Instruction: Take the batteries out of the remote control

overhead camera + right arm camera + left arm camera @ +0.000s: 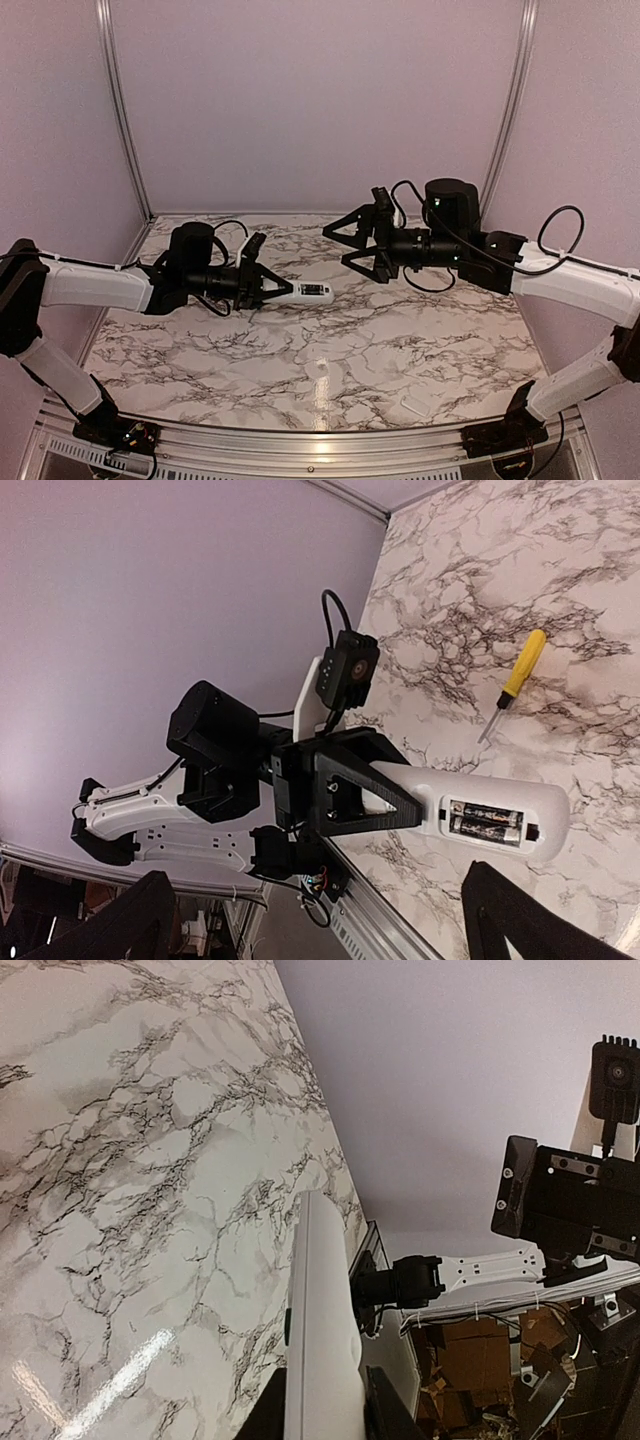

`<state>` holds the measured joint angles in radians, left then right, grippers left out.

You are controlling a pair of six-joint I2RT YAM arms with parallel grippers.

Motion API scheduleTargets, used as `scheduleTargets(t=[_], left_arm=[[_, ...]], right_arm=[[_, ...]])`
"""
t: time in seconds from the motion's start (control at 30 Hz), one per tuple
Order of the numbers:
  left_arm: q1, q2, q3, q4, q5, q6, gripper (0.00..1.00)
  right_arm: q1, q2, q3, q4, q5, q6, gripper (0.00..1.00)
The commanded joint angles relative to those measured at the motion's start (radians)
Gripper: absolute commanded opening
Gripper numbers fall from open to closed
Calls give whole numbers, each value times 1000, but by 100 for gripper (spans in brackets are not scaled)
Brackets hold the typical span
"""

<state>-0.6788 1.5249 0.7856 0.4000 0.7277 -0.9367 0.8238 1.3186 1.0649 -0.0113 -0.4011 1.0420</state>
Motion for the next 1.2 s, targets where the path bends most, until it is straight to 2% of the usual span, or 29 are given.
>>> scheduleTargets(t=[0.0,0.37,0.67,1.03,1.17], left_arm=[[5,31,-28,41,-5,19,0],[-3,139,-57,129,17,2,0],[-14,274,-6,149,54,10,0],[-15,368,37,48,51,85,0],[-15,390,53,-10,41,124,3]], right_arm=[[-7,-37,31,-86,47,-32,98],[-9,-73,-9,-115,74,-23,98],[-9,-79,-10,-144,77,-25,98],[-9,-88,-15,-160,82,-23,99],[-10,-87,-16,-158,84,-23,98]])
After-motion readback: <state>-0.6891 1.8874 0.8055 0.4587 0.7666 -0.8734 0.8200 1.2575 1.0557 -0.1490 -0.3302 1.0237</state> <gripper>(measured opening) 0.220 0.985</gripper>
